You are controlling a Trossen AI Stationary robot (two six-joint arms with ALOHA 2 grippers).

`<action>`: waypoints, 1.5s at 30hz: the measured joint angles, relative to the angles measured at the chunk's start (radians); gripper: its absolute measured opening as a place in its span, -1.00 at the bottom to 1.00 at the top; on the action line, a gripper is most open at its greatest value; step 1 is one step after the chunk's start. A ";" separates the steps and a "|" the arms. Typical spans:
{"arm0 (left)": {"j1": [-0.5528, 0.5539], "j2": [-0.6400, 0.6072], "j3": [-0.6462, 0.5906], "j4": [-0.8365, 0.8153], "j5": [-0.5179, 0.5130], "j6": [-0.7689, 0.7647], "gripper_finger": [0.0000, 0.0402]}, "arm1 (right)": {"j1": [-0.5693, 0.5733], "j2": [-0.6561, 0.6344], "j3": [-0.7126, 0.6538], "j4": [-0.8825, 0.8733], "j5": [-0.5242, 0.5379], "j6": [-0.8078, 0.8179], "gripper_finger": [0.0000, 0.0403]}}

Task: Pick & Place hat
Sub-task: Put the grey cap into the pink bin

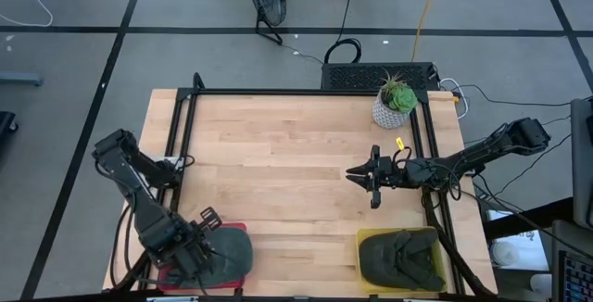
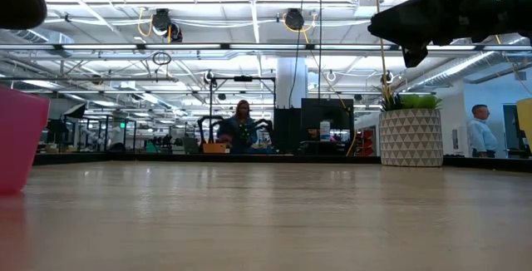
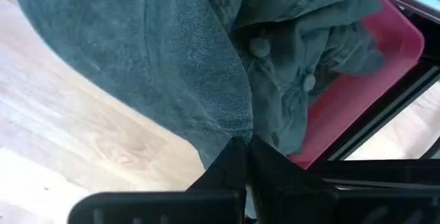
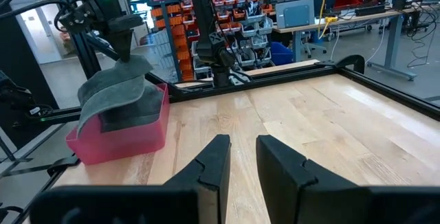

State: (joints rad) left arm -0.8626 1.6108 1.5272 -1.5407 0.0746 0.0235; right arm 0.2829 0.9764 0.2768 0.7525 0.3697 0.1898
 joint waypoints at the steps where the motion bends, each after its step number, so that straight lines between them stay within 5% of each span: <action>1: -0.003 0.000 0.000 0.006 0.000 0.002 -0.97 | 0.000 0.000 0.000 0.000 0.000 0.000 -0.71; 13: 0.004 0.000 -0.132 0.207 -0.026 0.029 -0.92 | 0.000 0.000 0.000 0.007 0.000 0.000 -0.71; 23: -0.004 -0.002 -0.147 0.017 -0.001 0.035 -0.92 | 0.000 0.000 0.000 0.007 0.002 0.000 -0.71; 40: -0.018 -0.008 -0.213 0.136 0.031 0.053 -0.97 | 0.000 0.000 0.000 0.007 0.001 0.000 -0.71; 45: -0.029 -0.008 -0.227 0.102 0.039 0.048 -0.74 | 0.000 0.000 0.000 0.007 0.001 0.000 -0.71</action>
State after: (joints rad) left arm -0.8912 1.6032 1.3003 -1.4382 0.1136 0.0717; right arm 0.2829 0.9764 0.2768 0.7593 0.3710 0.1902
